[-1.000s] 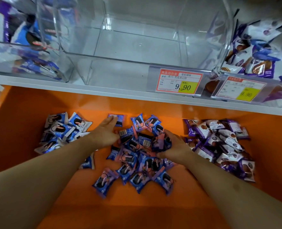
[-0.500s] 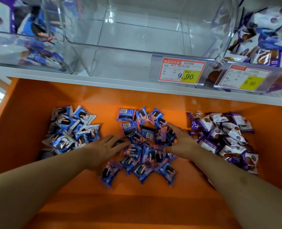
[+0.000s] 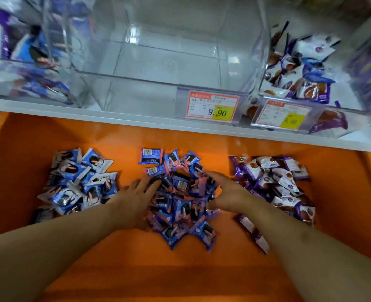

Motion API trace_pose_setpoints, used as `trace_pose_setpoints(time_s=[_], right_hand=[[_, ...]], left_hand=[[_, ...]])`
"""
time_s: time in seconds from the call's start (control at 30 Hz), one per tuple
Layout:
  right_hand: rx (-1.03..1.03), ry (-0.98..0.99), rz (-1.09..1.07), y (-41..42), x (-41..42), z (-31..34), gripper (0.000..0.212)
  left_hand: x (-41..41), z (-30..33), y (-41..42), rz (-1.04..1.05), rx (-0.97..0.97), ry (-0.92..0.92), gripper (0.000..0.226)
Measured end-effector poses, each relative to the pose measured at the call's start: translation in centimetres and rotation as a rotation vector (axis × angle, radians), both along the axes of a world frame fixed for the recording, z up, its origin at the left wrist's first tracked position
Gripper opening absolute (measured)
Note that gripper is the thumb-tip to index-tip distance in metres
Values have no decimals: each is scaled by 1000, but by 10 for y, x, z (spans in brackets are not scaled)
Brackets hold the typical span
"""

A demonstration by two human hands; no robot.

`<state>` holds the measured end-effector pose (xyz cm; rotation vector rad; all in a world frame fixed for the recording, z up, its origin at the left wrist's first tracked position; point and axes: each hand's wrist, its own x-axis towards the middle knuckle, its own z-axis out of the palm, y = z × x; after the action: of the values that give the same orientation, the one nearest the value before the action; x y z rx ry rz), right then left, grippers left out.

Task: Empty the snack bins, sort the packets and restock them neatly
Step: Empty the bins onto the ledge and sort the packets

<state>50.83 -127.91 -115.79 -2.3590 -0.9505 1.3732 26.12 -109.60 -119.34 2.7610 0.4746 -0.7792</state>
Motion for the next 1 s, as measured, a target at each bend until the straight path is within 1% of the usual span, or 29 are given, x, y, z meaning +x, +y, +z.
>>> trace_pose_setpoints(time_s=[0.1, 0.17, 0.27, 0.33, 0.4, 0.5, 0.57, 0.63, 0.67, 0.73, 0.77, 0.8, 0.83, 0.9, 0.97, 1.0], right_hand=[[-20, -42, 43, 4, -3, 37, 109], [-11, -54, 99, 6, -4, 70, 106], [55, -65, 153, 4, -14, 129, 97], [102, -93, 183, -1, -19, 167, 93], [167, -113, 191, -10, -22, 204, 86], [321, -89, 186, -23, -19, 251, 64], [482, -88, 117, -34, -11, 279, 46], [626, -159, -2, -36, 2, 297, 37], [687, -247, -60, -34, 16, 302, 38], [715, -432, -146, -24, 52, 304, 47], [668, -520, -161, -16, 69, 304, 57], [597, -586, -168, -7, 88, 304, 71], [527, -605, -181, 1, 108, 300, 86], [451, -561, -214, 19, 140, 290, 110], [396, -546, -206, 35, 163, 275, 124], [361, -559, -184, 42, 172, 267, 127]], left_hand=[[2, 35, 3, -20, -23, -27, 139], [4, 65, 1, -38, -58, -69, 131], [11, 117, -8, -62, -119, -112, 116], [19, 155, -16, -64, -170, -227, 107], [30, 194, -24, -71, -191, -385, 97], [47, 245, -34, -66, -231, -658, 78], [62, 271, -36, -46, -188, -830, 67], [74, 285, -32, 12, -136, -929, 66], [81, 289, -30, 34, -112, -945, 70], [94, 292, -27, 52, -45, -886, 81], [98, 292, -28, 47, -14, -826, 83], [103, 292, -29, 38, 9, -756, 85], [107, 292, -30, 20, 30, -700, 85], [112, 293, -31, 5, 35, -634, 86], [116, 288, -29, 30, 8, -612, 86], [118, 284, -27, 31, 0, -622, 85]])
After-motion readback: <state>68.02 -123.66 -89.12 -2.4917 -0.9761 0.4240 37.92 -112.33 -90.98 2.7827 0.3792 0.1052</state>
